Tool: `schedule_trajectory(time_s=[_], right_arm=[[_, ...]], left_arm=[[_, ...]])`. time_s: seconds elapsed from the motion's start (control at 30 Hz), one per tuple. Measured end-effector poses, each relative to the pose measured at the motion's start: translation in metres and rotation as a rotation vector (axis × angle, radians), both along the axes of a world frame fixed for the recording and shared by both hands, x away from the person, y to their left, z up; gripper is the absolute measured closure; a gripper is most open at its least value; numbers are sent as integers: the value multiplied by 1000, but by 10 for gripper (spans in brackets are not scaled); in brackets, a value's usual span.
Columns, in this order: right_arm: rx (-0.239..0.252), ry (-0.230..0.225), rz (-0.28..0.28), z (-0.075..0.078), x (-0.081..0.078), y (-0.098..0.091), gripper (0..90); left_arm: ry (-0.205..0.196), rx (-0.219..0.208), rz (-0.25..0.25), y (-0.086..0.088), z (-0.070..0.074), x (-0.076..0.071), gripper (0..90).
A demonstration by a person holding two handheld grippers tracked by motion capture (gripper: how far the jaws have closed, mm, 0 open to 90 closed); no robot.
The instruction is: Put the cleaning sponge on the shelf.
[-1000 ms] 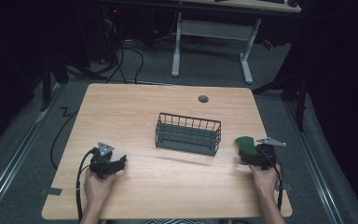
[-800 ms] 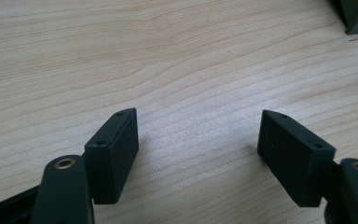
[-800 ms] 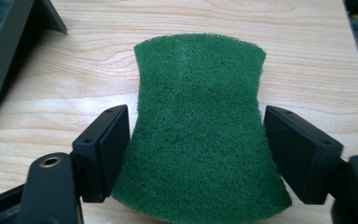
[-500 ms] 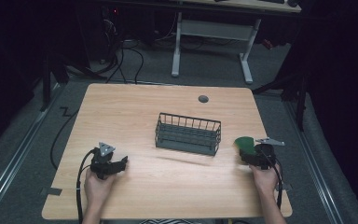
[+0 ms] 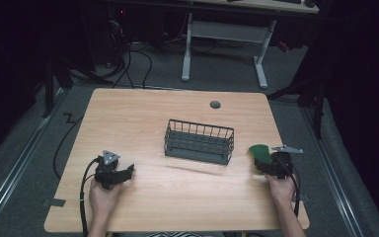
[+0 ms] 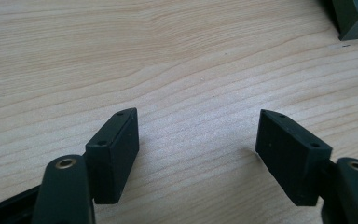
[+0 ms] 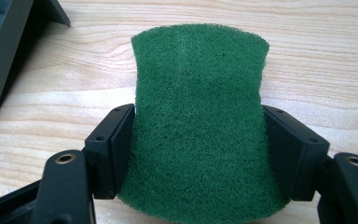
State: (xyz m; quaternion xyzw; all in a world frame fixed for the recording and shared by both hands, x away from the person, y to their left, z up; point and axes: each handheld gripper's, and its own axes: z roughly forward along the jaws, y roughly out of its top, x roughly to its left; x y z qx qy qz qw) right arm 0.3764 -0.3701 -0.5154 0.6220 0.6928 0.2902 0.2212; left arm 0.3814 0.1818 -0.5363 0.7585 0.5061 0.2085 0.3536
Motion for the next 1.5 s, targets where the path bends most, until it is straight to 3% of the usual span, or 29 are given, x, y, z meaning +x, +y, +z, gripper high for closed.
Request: schedule_trajectory(time_s=[0.43, 0.57, 0.73, 0.8, 1.07, 1.23, 1.5], right_arm=[[28, -18, 9, 11, -9, -2, 309], [3, -20, 25, 21, -14, 1, 308], [-25, -67, 85, 39, -13, 9, 309], [-56, -51, 95, 39, -8, 10, 309], [-14, -89, 116, 52, -9, 11, 310], [-13, -83, 139, 57, -8, 13, 309], [-4, -142, 191, 83, -11, 20, 309]], left_arm=[[-3, 19, 0, -2, 0, 0, 305], [-1, 8, -1, -1, 0, 0, 305], [-6, 27, -8, -3, 0, 0, 296], [-5, 26, -12, -3, 0, 0, 294], [-3, 30, -20, -3, 0, 0, 279], [-3, 29, -20, -3, 0, 0, 281], [-4, 28, -23, -3, 0, 0, 280]])
